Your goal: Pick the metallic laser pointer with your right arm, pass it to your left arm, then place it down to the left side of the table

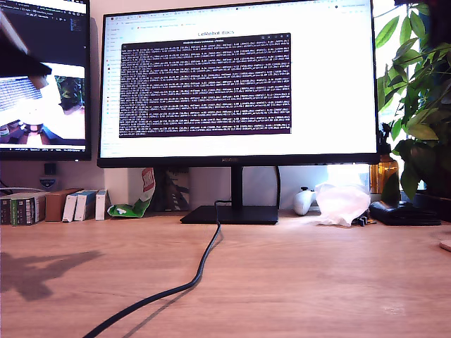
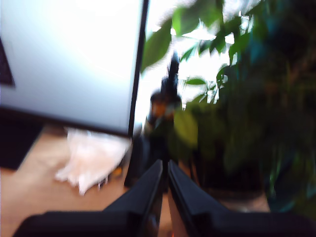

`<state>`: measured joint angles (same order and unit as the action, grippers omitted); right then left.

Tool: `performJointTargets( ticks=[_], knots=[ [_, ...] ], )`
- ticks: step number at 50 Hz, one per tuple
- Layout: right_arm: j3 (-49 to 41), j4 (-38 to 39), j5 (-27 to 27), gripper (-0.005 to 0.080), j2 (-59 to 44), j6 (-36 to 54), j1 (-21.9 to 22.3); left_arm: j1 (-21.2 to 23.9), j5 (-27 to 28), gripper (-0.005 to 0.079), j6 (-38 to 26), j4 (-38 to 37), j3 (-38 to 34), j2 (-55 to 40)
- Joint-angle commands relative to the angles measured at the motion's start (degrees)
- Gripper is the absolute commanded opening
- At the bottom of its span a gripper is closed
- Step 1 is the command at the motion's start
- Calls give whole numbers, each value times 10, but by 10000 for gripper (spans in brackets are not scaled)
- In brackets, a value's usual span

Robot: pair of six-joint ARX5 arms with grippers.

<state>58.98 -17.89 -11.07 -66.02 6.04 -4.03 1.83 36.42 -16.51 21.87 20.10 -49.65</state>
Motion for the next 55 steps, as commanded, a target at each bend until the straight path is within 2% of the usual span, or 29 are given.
performJointTargets(
  ticks=[1, 6, 19, 30, 36, 45, 49, 55],
  knots=[
    [-48, 25, -13, -13, 42, -14, 15, -1, -5, -22, -16, -12, 9, -2],
    [-116, 48, -17, -13, 98, -18, 37, -1, -28, -22, -30, -54, 18, -7],
    [-223, 43, -8, -13, 216, -32, 91, -1, -78, -22, -51, -145, 60, -54],
    [-299, 42, 52, -13, 308, -34, 101, 2, -118, -22, -50, -255, 124, -116],
    [-304, 40, 81, -13, 346, -47, 100, 2, -131, -22, -44, -355, 195, -165],
    [-304, 33, 81, -13, 373, -39, 101, 2, -141, -22, -39, -522, 318, -255],
    [-304, 34, 82, -13, 377, -35, 100, 2, -140, -22, -9, -594, 372, -299],
    [-304, 37, 96, -13, 379, -35, 95, 2, -140, -22, 0, -704, 446, -370]
  ],
)
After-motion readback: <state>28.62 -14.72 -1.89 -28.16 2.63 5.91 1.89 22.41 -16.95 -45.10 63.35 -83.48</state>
